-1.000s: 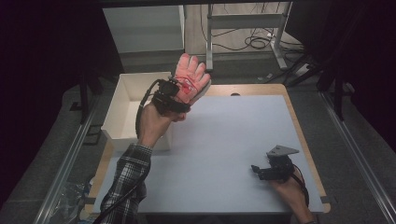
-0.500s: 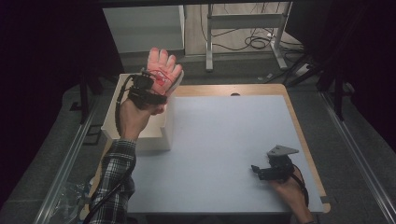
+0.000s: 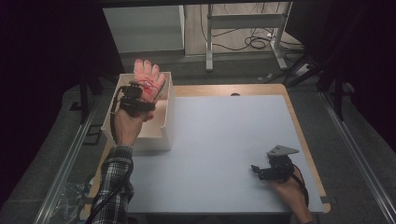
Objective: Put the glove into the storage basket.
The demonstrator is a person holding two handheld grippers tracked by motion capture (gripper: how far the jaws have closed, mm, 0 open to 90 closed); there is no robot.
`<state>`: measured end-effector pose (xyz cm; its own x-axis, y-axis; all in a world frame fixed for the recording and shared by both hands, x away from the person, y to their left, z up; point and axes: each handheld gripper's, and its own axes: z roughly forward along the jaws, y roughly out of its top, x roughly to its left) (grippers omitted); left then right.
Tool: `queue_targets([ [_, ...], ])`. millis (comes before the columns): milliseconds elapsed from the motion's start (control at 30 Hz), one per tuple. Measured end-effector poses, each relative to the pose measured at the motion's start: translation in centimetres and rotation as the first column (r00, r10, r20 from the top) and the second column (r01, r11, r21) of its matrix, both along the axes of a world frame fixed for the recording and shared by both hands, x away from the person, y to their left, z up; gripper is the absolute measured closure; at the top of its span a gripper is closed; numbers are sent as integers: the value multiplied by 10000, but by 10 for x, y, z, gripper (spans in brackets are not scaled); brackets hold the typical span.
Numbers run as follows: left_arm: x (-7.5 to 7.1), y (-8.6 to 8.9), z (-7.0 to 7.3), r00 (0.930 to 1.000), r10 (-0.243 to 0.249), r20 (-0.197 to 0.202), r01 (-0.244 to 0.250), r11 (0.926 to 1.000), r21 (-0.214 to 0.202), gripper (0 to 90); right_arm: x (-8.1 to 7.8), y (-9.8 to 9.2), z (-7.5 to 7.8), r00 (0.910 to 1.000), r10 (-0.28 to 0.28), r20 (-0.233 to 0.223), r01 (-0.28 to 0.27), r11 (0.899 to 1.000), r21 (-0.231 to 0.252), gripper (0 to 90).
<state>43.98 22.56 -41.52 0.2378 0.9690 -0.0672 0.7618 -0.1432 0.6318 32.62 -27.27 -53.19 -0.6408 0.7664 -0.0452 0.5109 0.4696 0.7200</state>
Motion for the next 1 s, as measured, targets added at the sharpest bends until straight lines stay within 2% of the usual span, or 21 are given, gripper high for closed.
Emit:
queue_targets([
  [133,6,-3,-18,9998,180,-131,-178,9997,161,456,0,0,0,10000,0,-3,0,10000,3,136],
  [233,10,-5,-29,9987,344,-370,-332,9989,320,451,0,0,0,10000,-1,-4,1,10000,2,136],
  [467,21,-11,-43,9929,464,-1099,-390,9969,682,429,0,0,0,10000,0,-2,0,10000,8,136],
  [667,32,-19,-53,9830,508,-1766,-354,9954,894,409,0,0,0,10000,0,-5,0,10000,12,136],
  [833,39,-24,-58,9748,587,-2154,-331,9921,1206,379,0,0,0,10000,1,-4,-1,10000,13,136],
  [1000,42,-25,-62,9637,680,-2581,-337,9903,1349,294,0,0,0,10000,2,-3,-2,10000,15,136],
])
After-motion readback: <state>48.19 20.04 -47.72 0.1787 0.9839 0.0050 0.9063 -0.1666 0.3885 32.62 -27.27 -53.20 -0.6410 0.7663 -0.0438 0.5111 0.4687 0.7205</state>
